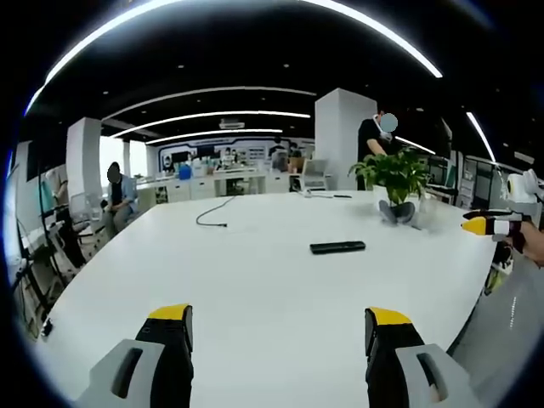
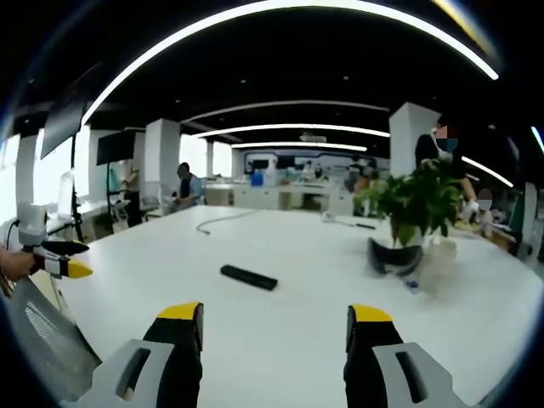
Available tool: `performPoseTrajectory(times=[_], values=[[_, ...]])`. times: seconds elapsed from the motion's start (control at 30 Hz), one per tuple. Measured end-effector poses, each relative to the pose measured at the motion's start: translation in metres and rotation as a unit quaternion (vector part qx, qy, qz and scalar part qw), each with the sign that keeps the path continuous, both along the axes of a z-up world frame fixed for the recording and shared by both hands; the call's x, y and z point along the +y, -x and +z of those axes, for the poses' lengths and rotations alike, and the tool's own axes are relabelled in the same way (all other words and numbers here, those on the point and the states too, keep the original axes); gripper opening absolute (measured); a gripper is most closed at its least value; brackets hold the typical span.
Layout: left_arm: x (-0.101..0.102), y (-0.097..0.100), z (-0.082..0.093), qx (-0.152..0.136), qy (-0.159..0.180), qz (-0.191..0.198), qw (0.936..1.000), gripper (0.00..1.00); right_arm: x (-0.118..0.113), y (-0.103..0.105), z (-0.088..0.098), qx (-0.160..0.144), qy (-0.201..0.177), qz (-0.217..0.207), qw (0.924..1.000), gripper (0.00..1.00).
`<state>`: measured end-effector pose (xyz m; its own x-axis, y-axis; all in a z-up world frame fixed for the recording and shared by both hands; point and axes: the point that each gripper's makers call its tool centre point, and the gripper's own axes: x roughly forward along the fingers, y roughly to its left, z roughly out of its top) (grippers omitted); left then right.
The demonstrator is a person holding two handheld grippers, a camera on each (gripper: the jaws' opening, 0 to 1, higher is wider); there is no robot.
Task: Press the specified remote control buttons in sequence, fully releasing each button before pressing the next.
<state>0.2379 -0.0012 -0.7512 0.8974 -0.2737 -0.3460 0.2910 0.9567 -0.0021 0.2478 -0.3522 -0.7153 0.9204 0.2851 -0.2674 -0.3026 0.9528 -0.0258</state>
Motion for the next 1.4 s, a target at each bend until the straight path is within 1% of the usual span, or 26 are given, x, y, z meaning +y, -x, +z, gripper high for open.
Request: performPoseTrajectory(times=[0.3, 0.4, 0.47, 0.5, 0.53, 0.57, 0.6, 0.63, 0.67, 0.73, 0.8, 0.83, 0.93, 1.1, 1.17, 1.23, 1.33, 1.4], values=[[-0.007, 0.001, -0.002, 0.007, -0.011, -0.015, 0.9998, 0.86, -0.001, 0.0, 0.003, -0.005, -0.001, -0.001, 1.0, 0.66], [-0.011, 0.001, -0.002, 0.008, -0.004, -0.023, 0.9997, 0.86, 0.0, 0.0, 0.003, -0.005, 0.0, 0.002, 1.0, 0.66], [-0.019, 0.002, 0.0, 0.009, 0.001, -0.04, 0.9992, 0.87, 0.0, 0.0, 0.003, -0.006, 0.0, 0.003, 1.0, 0.66], [-0.026, 0.002, 0.003, 0.0, -0.004, -0.059, 0.9983, 0.88, 0.0, 0.0, 0.003, -0.005, 0.001, 0.003, 1.0, 0.65], [-0.03, 0.004, 0.005, -0.004, -0.017, -0.072, 0.9972, 0.88, 0.0, 0.0, 0.002, -0.002, 0.004, 0.003, 1.0, 0.65], [-0.035, 0.007, 0.0, 0.005, -0.041, -0.087, 0.9953, 0.88, 0.0, 0.0, 0.0, 0.001, 0.008, 0.004, 1.0, 0.65], [-0.039, 0.008, -0.003, 0.01, -0.056, -0.099, 0.9935, 0.88, 0.0, 0.0, 0.001, 0.0, 0.008, 0.006, 0.9999, 0.65], [-0.043, 0.009, -0.005, 0.013, -0.066, -0.112, 0.9914, 0.88, 0.001, 0.0, 0.001, -0.001, 0.007, 0.008, 0.9999, 0.65], [-0.05, 0.009, -0.006, 0.016, -0.068, -0.125, 0.9897, 0.88, 0.001, 0.0, 0.002, -0.002, 0.006, 0.01, 0.9999, 0.65], [-0.06, 0.008, -0.01, 0.028, -0.064, -0.148, 0.9866, 0.91, 0.001, 0.0, 0.001, 0.001, 0.005, 0.011, 0.9999, 0.64], [-0.068, 0.008, -0.012, 0.039, -0.058, -0.168, 0.9834, 0.91, 0.001, 0.0, 0.0, 0.002, 0.007, 0.012, 0.9999, 0.64], [-0.072, 0.005, -0.014, 0.046, -0.056, -0.177, 0.9816, 0.92, 0.001, 0.0, 0.0, 0.002, 0.009, 0.012, 0.9999, 0.64], [-0.08, -0.004, -0.016, 0.055, -0.047, -0.195, 0.9781, 0.93, 0.001, 0.0, 0.0, 0.002, 0.008, 0.013, 0.9999, 0.63], [-0.092, -0.022, -0.02, 0.074, -0.025, -0.209, 0.9748, 0.95, 0.0, 0.0, 0.001, 0.0, 0.007, 0.011, 0.9999, 0.63], [-0.095, -0.028, -0.021, 0.076, -0.022, -0.213, 0.9739, 0.95, 0.0, 0.0, 0.001, -0.002, 0.007, 0.01, 0.9999, 0.63], [-0.098, -0.032, -0.023, 0.081, -0.021, -0.218, 0.9723, 0.95, -0.002, 0.0, 0.002, -0.004, 0.005, 0.007, 1.0, 0.63], [-0.104, -0.037, -0.028, 0.086, -0.041, -0.236, 0.9672, 0.95, -0.003, 0.0, 0.003, -0.006, 0.004, 0.004, 1.0, 0.63], [-0.109, -0.04, -0.03, 0.087, -0.042, -0.242, 0.9655, 0.94, -0.004, 0.0, 0.003, -0.007, 0.003, 0.003, 1.0, 0.63]])
